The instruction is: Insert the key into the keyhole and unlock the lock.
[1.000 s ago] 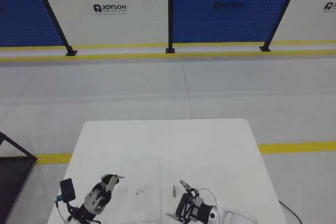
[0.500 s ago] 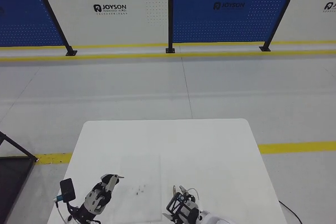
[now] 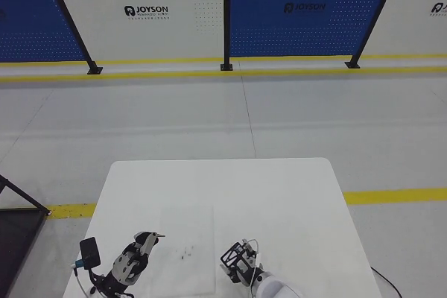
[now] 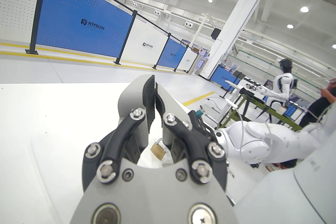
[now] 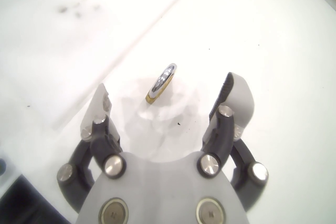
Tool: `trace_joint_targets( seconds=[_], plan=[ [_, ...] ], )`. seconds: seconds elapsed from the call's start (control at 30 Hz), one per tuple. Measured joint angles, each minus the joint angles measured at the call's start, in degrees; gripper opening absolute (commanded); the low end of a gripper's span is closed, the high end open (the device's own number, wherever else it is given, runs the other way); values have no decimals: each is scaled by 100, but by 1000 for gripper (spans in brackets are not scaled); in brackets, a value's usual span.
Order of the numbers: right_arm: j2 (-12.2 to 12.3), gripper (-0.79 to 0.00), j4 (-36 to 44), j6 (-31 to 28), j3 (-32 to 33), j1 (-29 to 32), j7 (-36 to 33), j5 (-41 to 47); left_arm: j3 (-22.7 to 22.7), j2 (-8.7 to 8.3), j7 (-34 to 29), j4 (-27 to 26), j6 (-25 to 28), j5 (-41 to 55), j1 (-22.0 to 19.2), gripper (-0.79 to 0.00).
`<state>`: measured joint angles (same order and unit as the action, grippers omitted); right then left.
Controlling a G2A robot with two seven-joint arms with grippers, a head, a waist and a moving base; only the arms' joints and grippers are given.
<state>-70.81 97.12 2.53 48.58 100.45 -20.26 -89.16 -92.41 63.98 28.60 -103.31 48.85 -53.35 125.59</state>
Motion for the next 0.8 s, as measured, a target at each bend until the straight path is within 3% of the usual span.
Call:
trace_joint_targets(
  seconds=[0.33,0.43,0.57,0.8],
  plan=[
    [-34,-474,-209,-34,-26,-109,77,208,0,0,0,0,0,0,0,-785],
    [-42,-579,-260,-66,-32,-154,67,257,0,0,0,0,0,0,0,-785],
    [-49,-776,-305,-100,-24,-193,87,324,0,0,0,0,0,0,0,-785],
    [-8,-785,-114,-82,191,-99,498,441,0,0,0,0,0,0,0,-785]
  ],
)
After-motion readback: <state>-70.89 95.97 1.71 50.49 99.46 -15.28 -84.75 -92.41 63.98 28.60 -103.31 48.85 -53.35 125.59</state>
